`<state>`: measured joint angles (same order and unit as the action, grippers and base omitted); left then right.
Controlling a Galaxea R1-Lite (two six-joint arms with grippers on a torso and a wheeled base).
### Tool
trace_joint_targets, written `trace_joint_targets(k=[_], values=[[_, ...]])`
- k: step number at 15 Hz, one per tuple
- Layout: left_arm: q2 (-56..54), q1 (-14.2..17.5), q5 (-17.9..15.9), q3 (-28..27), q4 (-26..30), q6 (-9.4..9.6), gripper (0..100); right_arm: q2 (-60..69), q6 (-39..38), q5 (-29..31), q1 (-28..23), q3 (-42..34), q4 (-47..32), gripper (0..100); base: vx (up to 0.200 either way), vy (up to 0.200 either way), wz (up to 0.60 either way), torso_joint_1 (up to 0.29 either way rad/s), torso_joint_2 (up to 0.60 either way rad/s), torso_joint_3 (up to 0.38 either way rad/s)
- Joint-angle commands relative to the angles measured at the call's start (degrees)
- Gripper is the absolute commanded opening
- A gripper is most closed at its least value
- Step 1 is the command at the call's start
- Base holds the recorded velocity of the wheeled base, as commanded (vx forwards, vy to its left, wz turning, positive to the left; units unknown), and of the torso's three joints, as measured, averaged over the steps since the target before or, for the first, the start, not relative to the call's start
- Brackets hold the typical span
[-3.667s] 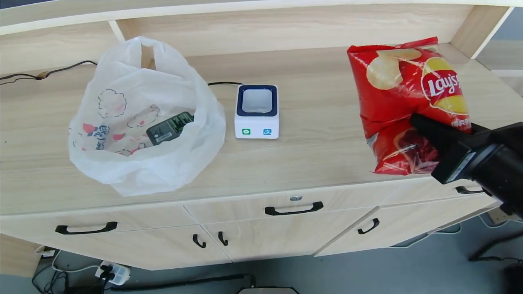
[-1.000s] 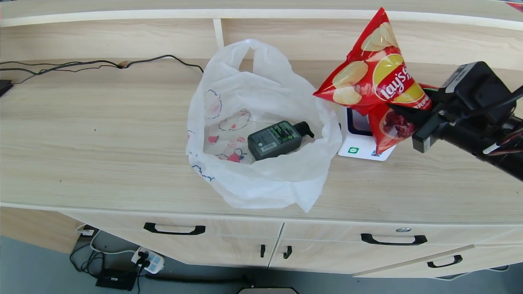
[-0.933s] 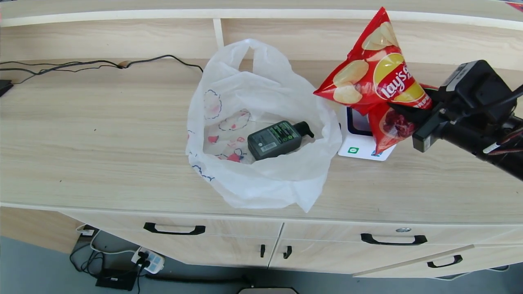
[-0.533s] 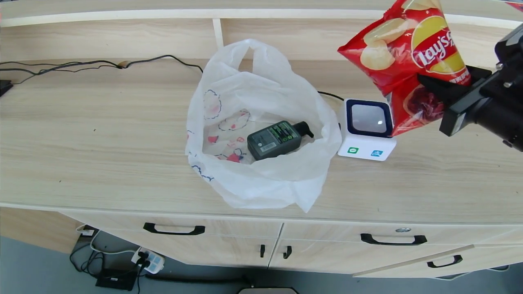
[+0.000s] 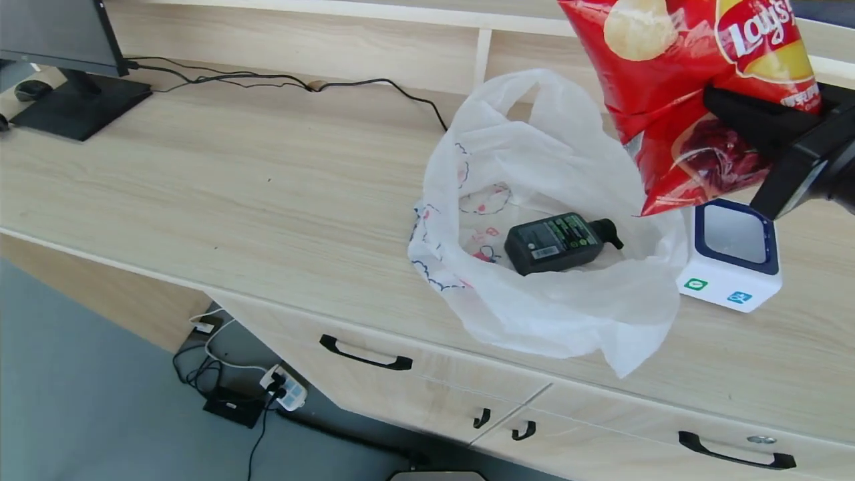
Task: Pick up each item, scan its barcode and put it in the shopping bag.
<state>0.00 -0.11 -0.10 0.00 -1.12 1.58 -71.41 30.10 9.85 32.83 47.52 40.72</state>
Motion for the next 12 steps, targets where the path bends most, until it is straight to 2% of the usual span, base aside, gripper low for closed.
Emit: trace_joint_targets(k=[1,4,7,9,12], values=[[0.1,0.0,0.0,0.0,0.0,0.00,100,0.0,-1.4,0.1,0.0,-0.4,0.1,0,0.000,0.000,0.60,-0.007,0.00,-0.002],[0.1,0.0,0.0,0.0,0.0,-0.09,100,-1.4,-8.8,1.6,-0.9,-1.5,0.0,0,0.000,0.000,0.00,0.000,0.00,0.000],[0.1,0.0,0.0,0.0,0.0,-0.09,100,-4.5,-20.3,2.0,-0.8,-3.2,0.2,0,0.000,0.000,0.00,0.000,0.00,0.000],[0.1,0.0,0.0,0.0,0.0,-0.09,100,-5.1,-23.7,2.0,-0.9,-5.0,0.2,0,0.000,0.000,0.00,0.000,0.00,0.000],[0.1,0.0,0.0,0.0,0.0,-0.09,100,-6.1,-24.0,2.1,-0.9,-6.1,0.2,0,0.000,0.000,0.00,0.000,0.00,0.000]])
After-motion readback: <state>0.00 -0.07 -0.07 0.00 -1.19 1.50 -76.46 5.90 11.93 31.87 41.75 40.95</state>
